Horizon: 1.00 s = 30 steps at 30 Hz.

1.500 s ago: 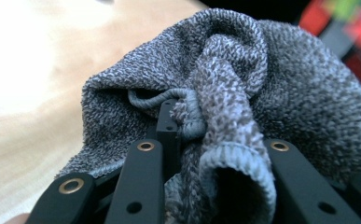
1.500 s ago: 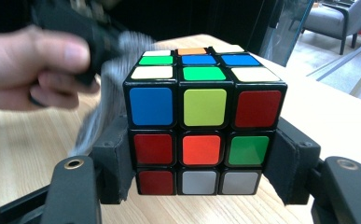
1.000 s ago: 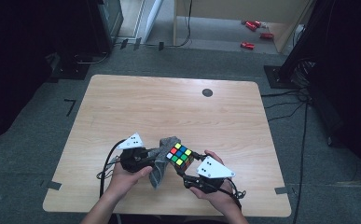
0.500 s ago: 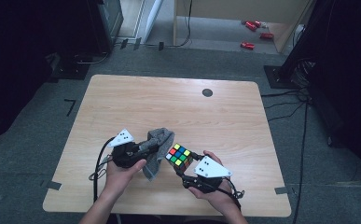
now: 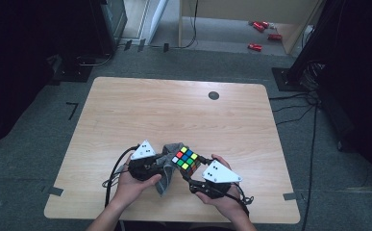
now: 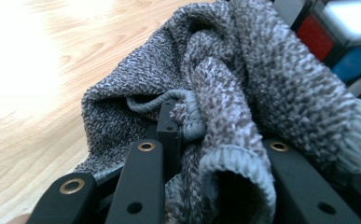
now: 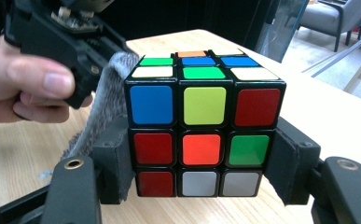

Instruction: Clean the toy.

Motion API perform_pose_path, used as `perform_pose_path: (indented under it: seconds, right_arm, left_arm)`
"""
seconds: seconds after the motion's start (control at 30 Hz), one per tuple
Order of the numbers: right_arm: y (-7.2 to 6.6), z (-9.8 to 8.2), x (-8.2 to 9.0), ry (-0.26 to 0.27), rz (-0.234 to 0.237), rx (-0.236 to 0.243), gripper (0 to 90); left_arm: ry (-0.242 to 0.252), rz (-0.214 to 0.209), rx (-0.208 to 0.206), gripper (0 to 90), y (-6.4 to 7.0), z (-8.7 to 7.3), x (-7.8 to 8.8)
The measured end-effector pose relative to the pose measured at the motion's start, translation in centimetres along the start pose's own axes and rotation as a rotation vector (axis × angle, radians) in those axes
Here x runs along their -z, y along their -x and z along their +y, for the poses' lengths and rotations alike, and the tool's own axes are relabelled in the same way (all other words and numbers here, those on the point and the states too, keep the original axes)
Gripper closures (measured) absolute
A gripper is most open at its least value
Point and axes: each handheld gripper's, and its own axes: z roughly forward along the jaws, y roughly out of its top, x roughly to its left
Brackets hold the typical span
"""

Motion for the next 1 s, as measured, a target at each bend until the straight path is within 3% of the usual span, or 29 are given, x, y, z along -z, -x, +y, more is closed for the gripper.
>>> perform_pose_path:
  seconds: [0.1, 0.2, 0.27, 0.33, 0.43, 0.53, 0.6, 0.87, 1.0]
  right_arm:
    - [0.3, -0.1, 0.2, -0.001, -0.009, -0.007, 34.6]
    - [0.3, -0.2, 0.0, -0.005, -0.009, -0.009, 34.6]
    - [0.2, -0.3, -0.2, -0.011, -0.006, -0.004, 34.6]
    - [-0.1, -0.3, -0.4, -0.019, 0.001, 0.004, 34.5]
    - [-0.4, -0.3, -0.6, -0.022, 0.007, 0.011, 34.5]
    - [-0.5, -0.3, -0.5, -0.022, 0.007, 0.011, 34.5]
    - [-0.5, -0.3, -0.4, -0.017, 0.01, 0.01, 34.5]
    - [-0.2, -0.1, -0.1, -0.006, 0.004, -0.002, 34.5]
    - [-0.1, 0.0, 0.0, 0.004, -0.002, -0.002, 34.6]
  left_arm:
    - [0.048, 0.037, 0.041, 71.6, -0.9, 0.2, 1.1]
    - [0.134, 0.045, 0.087, 71.7, -1.6, 0.4, 2.4]
    - [0.187, 0.026, 0.089, 71.7, -1.5, 0.5, 2.9]
    - [0.211, -0.001, 0.064, 71.6, -1.1, 0.6, 3.0]
    - [0.188, -0.031, 0.015, 71.7, -0.1, 0.6, 2.3]
    - [0.18, -0.066, 0.036, 72.3, -0.4, 0.5, 2.2]
    - [0.165, -0.074, 0.029, 72.6, -0.4, 0.5, 2.1]
    - [0.08, -0.042, -0.028, 72.4, 0.3, 0.3, 0.9]
    - [0.007, 0.029, -0.116, 71.6, 0.8, 0.0, 0.1]
